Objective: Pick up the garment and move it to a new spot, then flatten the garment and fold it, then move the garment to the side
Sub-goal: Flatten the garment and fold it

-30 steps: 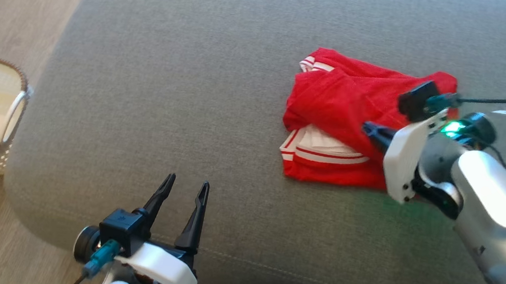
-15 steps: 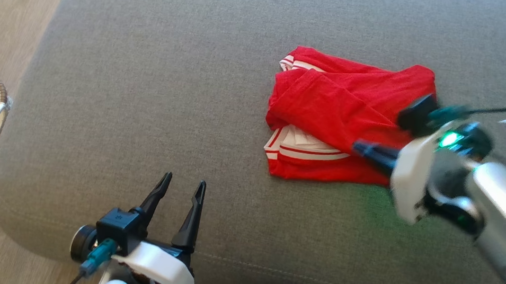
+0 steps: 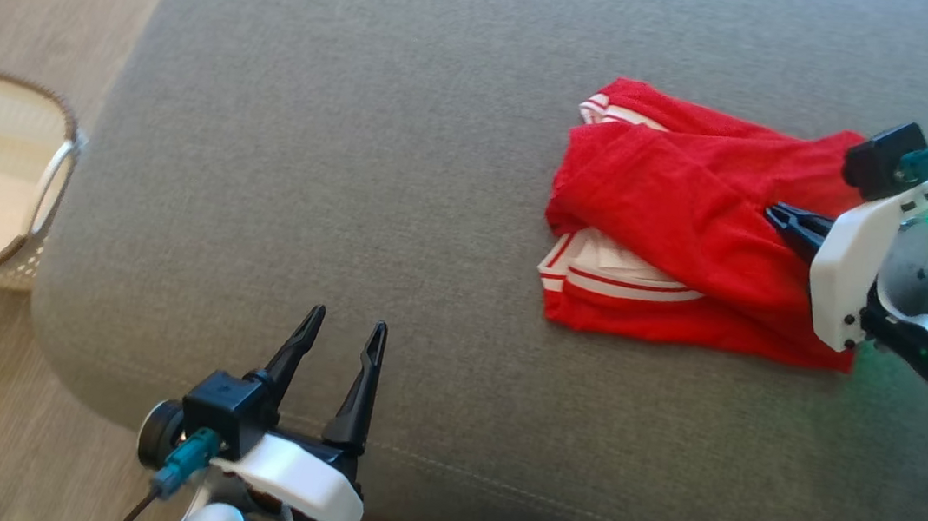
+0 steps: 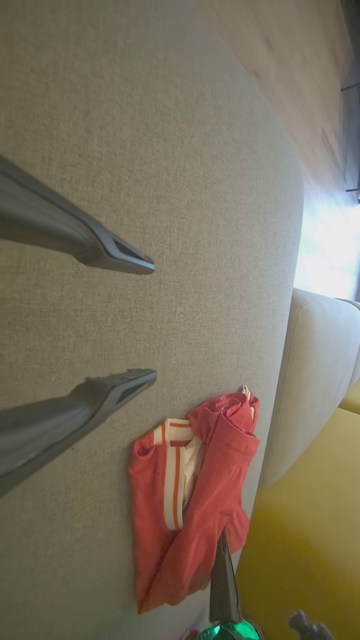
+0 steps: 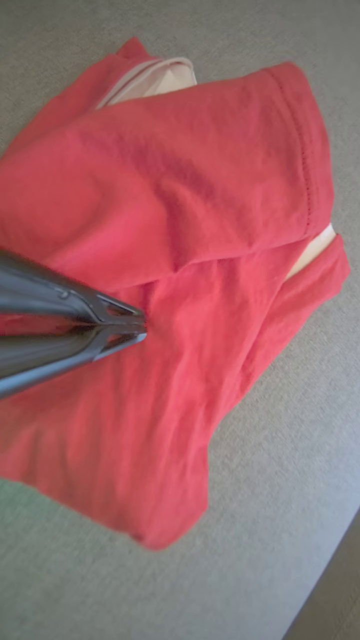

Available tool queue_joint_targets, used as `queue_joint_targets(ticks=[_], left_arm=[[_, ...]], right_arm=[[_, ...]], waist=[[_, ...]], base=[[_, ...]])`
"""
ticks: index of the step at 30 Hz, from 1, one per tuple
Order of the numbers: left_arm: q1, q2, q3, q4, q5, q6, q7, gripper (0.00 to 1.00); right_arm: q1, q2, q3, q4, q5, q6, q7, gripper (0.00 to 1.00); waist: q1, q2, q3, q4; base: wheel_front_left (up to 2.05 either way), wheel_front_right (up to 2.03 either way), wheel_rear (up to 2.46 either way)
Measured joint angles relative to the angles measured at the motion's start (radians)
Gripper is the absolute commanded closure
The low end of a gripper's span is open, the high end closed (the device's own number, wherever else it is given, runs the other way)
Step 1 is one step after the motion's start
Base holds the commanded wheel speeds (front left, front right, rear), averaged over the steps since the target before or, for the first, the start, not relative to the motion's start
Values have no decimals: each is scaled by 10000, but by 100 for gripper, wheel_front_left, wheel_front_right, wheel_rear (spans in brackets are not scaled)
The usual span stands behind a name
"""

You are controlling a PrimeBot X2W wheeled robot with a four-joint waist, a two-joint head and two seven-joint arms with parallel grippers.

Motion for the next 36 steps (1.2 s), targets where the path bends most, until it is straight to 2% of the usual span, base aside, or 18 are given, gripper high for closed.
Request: queue_joint_targets(ticks=[6, 16, 28, 36], left_arm=[[-34, -13, -50, 0, -92, -40, 0, 0], [-97, -25, -44, 4, -90, -27, 0, 0], [-149, -31, 52, 4, 15, 13, 0, 0], [-105, -33, 236, 4, 88, 0, 0, 0]], right_arm=[[-334, 276, 646, 236, 366, 0, 107, 100], [-501, 433, 1992, -786, 1837, 0, 479, 100], [-538, -324, 3923, -3179, 3580, -2, 1306, 100], [-515, -763, 4341, -4686, 4477, 0, 1689, 100]], waist=[[0, 0, 187, 337], [0, 0, 181, 191], [-1, 0, -163, -336], [-1, 0, -356, -615]], base=[[0, 0, 0], [0, 0, 0], [0, 0, 0], [0, 0, 0]])
